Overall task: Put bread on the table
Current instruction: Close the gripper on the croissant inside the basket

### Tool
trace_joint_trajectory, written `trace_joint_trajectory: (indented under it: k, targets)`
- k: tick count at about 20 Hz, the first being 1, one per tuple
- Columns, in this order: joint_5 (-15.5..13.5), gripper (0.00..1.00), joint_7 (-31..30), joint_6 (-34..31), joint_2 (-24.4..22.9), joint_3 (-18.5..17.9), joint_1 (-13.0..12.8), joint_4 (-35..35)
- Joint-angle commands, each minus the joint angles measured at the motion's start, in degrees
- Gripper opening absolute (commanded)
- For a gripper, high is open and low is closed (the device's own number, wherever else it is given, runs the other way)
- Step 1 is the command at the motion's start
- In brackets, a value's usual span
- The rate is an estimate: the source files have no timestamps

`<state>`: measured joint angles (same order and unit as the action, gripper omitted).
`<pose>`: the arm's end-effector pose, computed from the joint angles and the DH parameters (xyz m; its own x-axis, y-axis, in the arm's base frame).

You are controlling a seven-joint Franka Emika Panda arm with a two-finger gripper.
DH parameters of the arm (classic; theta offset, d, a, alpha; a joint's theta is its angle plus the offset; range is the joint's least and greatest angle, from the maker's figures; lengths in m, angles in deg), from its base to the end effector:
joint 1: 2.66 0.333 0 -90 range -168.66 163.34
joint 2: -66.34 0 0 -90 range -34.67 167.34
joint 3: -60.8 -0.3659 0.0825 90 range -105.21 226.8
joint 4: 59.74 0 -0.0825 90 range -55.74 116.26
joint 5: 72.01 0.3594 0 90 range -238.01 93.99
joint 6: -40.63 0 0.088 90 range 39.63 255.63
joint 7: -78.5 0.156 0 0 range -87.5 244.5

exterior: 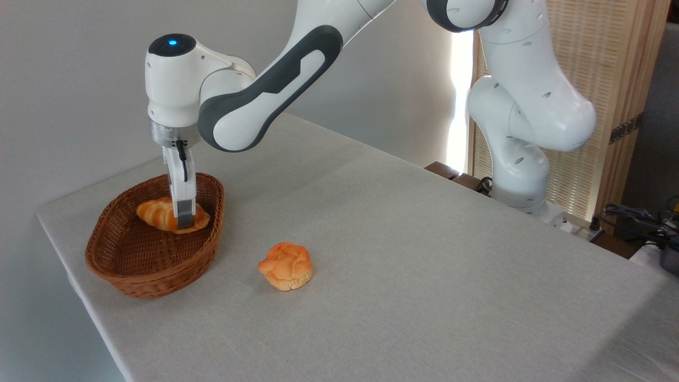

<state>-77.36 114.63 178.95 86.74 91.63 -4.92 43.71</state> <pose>0.5778 -0.3401 0.4174 0.4349 -0.8194 0.3734 -0.8907 -0.4523 0.0449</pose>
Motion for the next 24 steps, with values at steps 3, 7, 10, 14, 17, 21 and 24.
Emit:
trace_joint_trajectory:
  k: [3, 7, 10, 14, 17, 21, 24]
  targets:
    - [0.07, 0.23, 0.79, 2.13, 2.54, 0.9, 0.15, -0.71]
    - [0.07, 0.2, 0.79, 2.04, 2.45, 0.9, 0.15, -0.71]
    - [0.07, 0.19, 0.79, 2.13, 2.45, 0.9, 0.15, -0.71]
    - [0.07, 0.17, 0.87, 2.04, 2.27, 0.9, 0.24, -0.97]
    - [-0.1, 0.16, 0.52, 1.95, 1.92, 0.81, 0.59, -1.41]
    - [-0.54, 0.13, 0.35, 1.43, 1.48, 0.72, 0.77, -3.16]
    - [-1.68, 0.13, -0.09, 1.34, 0.87, 0.37, 0.94, -4.83]
